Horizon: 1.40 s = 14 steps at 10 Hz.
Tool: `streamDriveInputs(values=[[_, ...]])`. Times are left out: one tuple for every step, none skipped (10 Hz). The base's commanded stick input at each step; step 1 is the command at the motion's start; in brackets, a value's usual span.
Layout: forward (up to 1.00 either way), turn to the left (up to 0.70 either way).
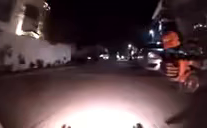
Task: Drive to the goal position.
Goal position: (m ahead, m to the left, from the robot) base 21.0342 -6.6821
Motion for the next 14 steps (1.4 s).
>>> streamDriveInputs(values=[[0.60,0.00],[0.60,0.00],[0.60,0.00],[0.60,0.00],[0.60,0.00],[0.60,0.00],[0.60,0.00],[0.60,0.00],[0.60,0.00],[0.60,0.00],[0.60,-0.10],[0.60,-0.15],[0.60,-0.15],[0.60,-0.15]])
